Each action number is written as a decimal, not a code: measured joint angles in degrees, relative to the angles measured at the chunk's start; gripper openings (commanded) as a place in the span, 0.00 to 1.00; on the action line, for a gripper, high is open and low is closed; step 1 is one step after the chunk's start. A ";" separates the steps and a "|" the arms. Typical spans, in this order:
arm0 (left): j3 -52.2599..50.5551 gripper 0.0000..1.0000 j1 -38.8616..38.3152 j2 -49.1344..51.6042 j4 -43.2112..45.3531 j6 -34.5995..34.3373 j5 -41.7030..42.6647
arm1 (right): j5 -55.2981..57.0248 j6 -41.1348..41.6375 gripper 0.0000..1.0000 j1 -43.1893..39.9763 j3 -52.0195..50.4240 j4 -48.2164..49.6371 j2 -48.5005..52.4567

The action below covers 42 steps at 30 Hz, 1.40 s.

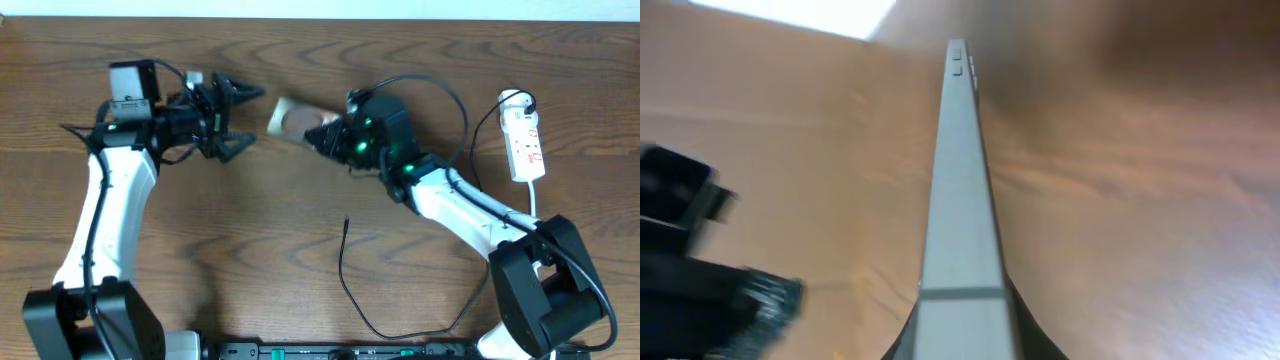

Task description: Plug charger to phone and switch on socket

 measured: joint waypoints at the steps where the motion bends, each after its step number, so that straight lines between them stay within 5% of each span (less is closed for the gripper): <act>1: -0.02 0.93 0.24 -0.39 1.90 0.55 1.18 | -0.66 1.68 0.01 -0.83 0.02 2.69 0.00; 9: -0.07 0.93 1.20 -0.72 13.25 3.10 6.23 | -3.30 20.46 0.01 -3.43 0.02 26.93 0.00; 16: -0.07 0.93 1.20 -0.72 22.25 0.61 6.64 | -0.15 33.57 0.01 -3.28 0.02 30.14 0.00; 22: -0.07 0.93 1.20 -0.72 29.59 -3.45 4.31 | 2.82 39.19 0.01 -2.03 0.02 30.82 0.00; 42: -0.09 0.93 1.18 -0.72 33.33 -4.90 -3.43 | 14.43 44.48 0.01 8.33 0.02 34.69 0.00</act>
